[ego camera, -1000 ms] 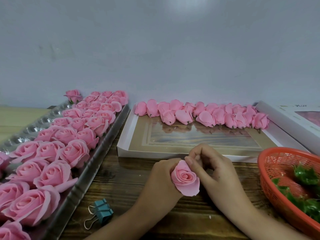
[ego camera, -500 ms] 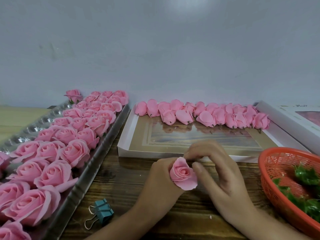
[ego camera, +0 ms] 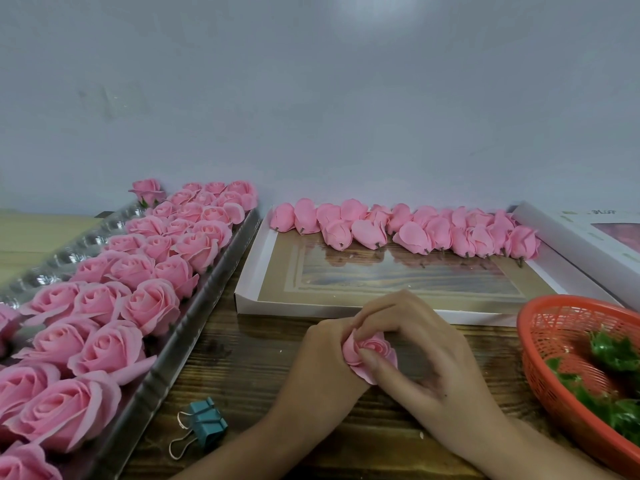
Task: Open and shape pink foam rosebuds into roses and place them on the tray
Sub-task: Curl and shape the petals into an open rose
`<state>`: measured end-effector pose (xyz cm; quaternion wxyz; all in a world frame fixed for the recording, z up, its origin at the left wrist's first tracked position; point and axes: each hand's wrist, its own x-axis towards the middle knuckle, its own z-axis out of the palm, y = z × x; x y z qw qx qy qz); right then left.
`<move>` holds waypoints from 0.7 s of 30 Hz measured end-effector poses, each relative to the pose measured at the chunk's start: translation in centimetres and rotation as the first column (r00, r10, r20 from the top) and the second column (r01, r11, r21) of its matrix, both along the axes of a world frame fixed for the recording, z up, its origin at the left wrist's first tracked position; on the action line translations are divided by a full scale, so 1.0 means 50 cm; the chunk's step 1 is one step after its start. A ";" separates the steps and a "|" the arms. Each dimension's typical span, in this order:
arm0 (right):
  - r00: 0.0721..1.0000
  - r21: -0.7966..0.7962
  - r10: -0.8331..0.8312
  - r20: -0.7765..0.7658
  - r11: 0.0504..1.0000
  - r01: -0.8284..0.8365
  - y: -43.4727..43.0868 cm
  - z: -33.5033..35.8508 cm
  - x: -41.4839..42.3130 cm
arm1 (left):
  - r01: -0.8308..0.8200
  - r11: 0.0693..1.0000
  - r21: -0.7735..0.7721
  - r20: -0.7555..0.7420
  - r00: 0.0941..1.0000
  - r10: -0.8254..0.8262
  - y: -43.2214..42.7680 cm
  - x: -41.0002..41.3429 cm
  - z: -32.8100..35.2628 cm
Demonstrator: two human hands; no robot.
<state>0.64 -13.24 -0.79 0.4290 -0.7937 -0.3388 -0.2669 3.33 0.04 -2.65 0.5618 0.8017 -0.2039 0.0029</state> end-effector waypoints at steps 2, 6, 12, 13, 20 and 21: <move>1.000 -0.003 -0.008 0.001 1.000 0.008 -0.001 -0.001 0.000 | -0.020 1.000 -0.008 0.036 0.999 0.020 0.016 -0.007 0.005; 1.000 -0.021 -0.013 0.003 1.000 0.013 -0.003 -0.001 -0.001 | -0.034 0.999 0.027 0.020 0.999 0.033 0.011 -0.011 0.008; 1.000 -0.050 -0.028 0.012 0.998 0.029 -0.001 -0.001 -0.002 | -0.011 1.000 -0.007 -0.057 0.998 0.011 0.011 -0.017 0.014; 1.000 -0.052 -0.025 0.010 0.998 0.026 -0.001 0.000 -0.002 | -0.003 0.999 -0.032 -0.061 0.998 0.001 0.013 -0.015 0.009; 1.000 -0.037 -0.008 -0.004 0.999 0.008 -0.001 0.001 -0.003 | 0.034 0.999 0.011 -0.171 0.985 -0.032 -0.008 0.023 -0.030; 1.000 -0.041 -0.004 -0.003 0.999 0.004 -0.001 0.000 -0.003 | 0.047 0.999 0.022 -0.138 0.989 -0.044 -0.011 0.024 -0.026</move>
